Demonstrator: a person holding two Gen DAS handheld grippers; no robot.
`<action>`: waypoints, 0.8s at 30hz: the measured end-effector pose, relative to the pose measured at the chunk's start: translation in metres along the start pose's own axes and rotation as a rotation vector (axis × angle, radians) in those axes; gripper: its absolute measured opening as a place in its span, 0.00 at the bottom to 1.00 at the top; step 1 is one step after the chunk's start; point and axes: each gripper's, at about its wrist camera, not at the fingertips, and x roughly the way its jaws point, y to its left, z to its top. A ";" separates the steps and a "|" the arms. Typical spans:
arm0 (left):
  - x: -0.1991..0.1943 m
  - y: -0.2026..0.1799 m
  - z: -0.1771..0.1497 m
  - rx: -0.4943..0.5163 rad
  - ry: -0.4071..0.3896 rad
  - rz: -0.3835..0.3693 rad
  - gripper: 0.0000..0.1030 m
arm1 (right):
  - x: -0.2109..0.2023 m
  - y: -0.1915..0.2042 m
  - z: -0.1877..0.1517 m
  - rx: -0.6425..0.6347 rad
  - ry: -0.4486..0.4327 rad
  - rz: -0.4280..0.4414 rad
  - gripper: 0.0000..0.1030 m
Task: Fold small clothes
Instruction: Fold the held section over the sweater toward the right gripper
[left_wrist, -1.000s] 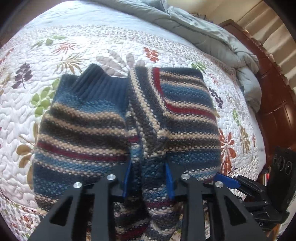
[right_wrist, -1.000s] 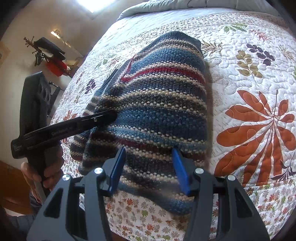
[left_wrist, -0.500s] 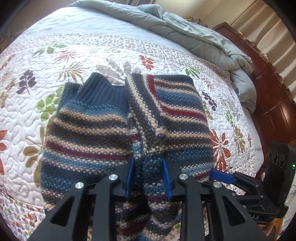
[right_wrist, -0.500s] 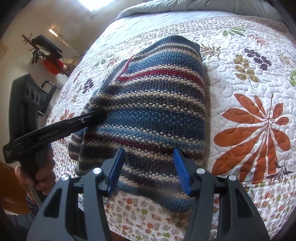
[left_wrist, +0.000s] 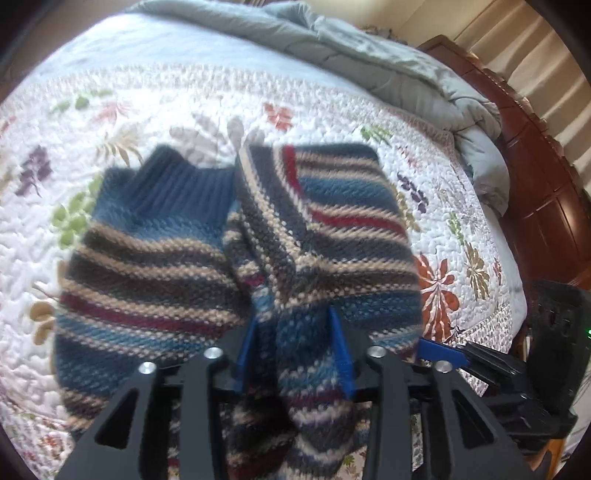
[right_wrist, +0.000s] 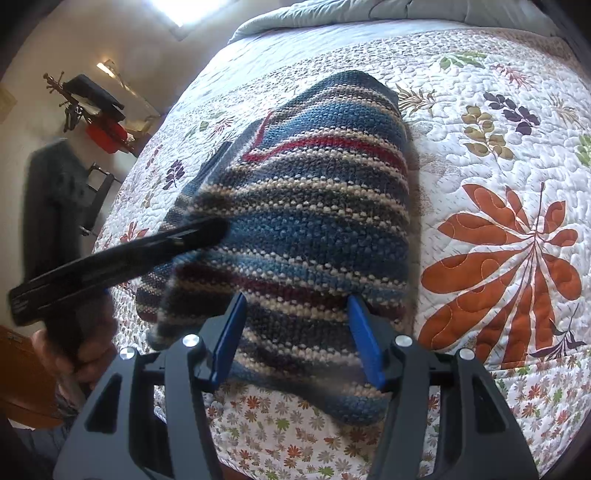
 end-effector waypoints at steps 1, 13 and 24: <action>0.002 0.001 0.000 -0.004 0.002 -0.010 0.38 | 0.000 -0.001 0.000 0.000 -0.001 0.003 0.55; -0.045 0.023 0.006 -0.119 -0.121 -0.207 0.20 | -0.027 0.001 0.001 0.024 -0.061 0.072 0.54; -0.106 0.073 0.008 -0.155 -0.210 -0.163 0.20 | -0.025 0.036 0.008 -0.069 -0.070 0.088 0.54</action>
